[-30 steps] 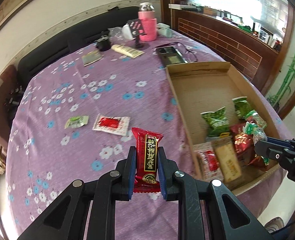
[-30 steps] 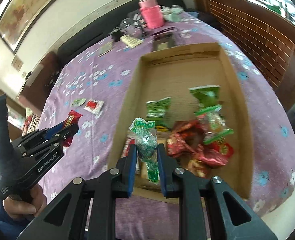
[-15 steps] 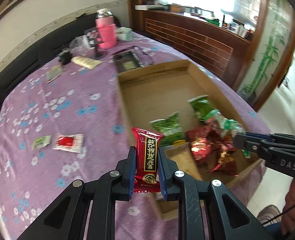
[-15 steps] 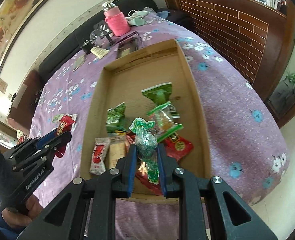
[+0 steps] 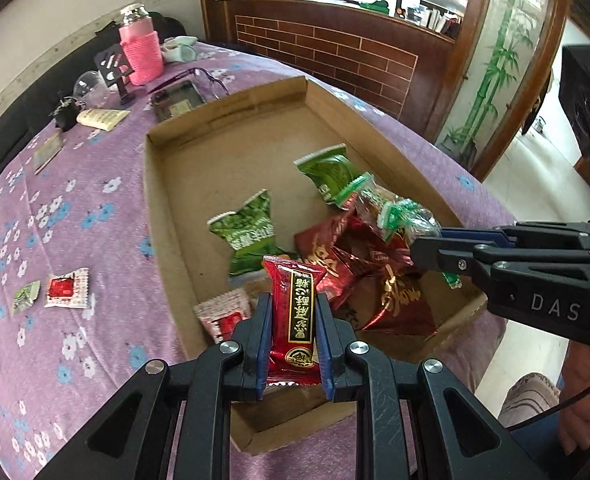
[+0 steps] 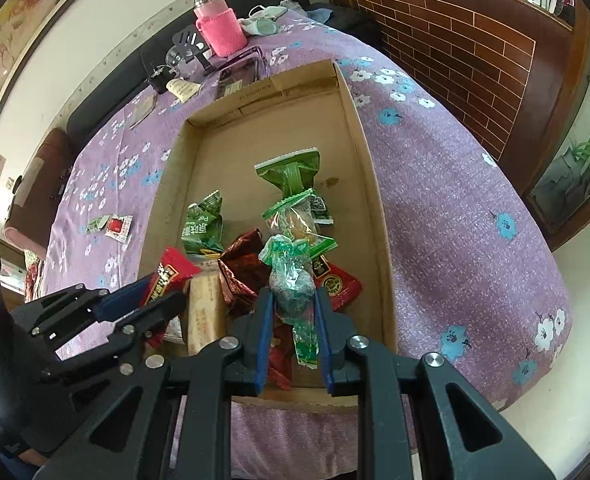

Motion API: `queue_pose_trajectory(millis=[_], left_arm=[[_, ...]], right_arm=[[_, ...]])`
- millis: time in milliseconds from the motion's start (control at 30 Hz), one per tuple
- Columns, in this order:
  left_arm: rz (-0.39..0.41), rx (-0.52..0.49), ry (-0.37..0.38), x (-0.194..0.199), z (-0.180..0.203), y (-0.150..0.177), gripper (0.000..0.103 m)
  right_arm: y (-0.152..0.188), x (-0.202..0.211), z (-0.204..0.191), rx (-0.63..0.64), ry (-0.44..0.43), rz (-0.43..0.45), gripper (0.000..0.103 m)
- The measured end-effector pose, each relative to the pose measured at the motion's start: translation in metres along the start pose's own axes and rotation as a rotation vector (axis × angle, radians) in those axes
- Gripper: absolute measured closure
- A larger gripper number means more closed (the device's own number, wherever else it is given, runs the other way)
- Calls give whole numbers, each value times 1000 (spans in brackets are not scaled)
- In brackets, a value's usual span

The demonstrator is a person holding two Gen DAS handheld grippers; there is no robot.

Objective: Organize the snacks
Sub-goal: 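Lower both snacks into the tray and open both grippers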

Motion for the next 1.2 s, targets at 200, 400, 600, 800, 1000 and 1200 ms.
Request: queue_pose_trajectory(millis=[200,400,600,800,1000,1200], left_arm=[[-18,-3,3,-7,2,-1,83],[-28,-2,2,-11,2,-2,83],[-34,1,0,-14,0,-3,83],[-36,-2,-3,-16,-2,-5,83],[-40,-16,-9,-18,-3,-5,83],[-42,-24,-10,-20,-4,-5,83]], right_arm=[[-3,-4,2,9,3,-11,83],[-7,-7,0,21,0,-18,84],[-10,-10,-1,31,-2,-22,84],[-12,-12,-4,38,-7,-25,84],[-12,-12,-4,38,2,-24,83],[-11,-10,-5,34,13,-15,83]])
Point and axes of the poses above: each gripper's, at about its wrist camera, not at the fingertips, and x roughly against the way its jaws point, z to its right, y to its underside, the point moved 7 cm from there along -x, roughly the way its jaws point, and after that the axes turned 5 degrees about -z, right-handed, at the moved point
